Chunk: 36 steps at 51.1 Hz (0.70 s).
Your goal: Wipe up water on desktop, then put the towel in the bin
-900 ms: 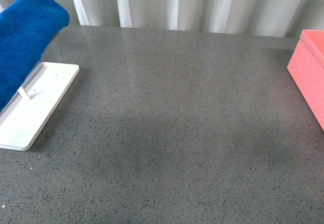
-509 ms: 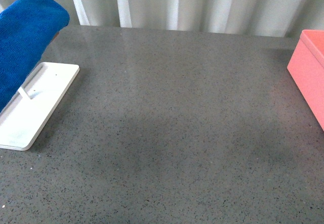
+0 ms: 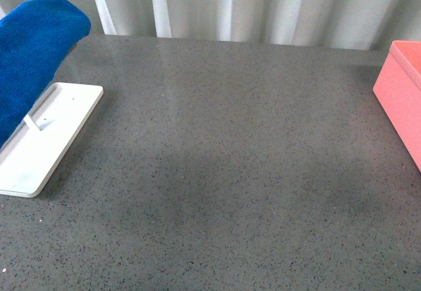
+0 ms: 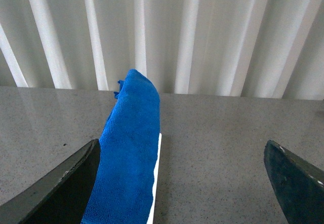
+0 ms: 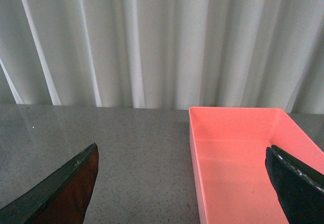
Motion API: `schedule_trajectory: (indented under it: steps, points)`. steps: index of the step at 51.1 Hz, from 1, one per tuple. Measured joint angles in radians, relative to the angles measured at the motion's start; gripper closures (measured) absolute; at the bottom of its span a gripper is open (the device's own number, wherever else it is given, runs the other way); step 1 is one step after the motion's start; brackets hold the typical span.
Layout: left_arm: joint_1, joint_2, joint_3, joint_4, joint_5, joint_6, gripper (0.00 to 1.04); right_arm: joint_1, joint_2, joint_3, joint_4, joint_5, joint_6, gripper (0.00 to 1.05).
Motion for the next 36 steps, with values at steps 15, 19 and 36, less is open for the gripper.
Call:
schedule_trajectory:
  steps: [15,19,36]
  points:
    - [-0.121,0.188,0.081,-0.121,-0.27,-0.075,0.07,0.0,0.0,0.0,0.0,0.0,0.0,0.07]
    - [-0.174,0.339,0.12,-0.021,-0.294,-0.1,0.07,0.0,0.0,0.0,0.0,-0.001,0.0,0.07]
    - [-0.187,1.046,0.484,0.367,-0.153,-0.043,0.07,0.0,0.0,0.0,0.0,0.0,0.0,0.07]
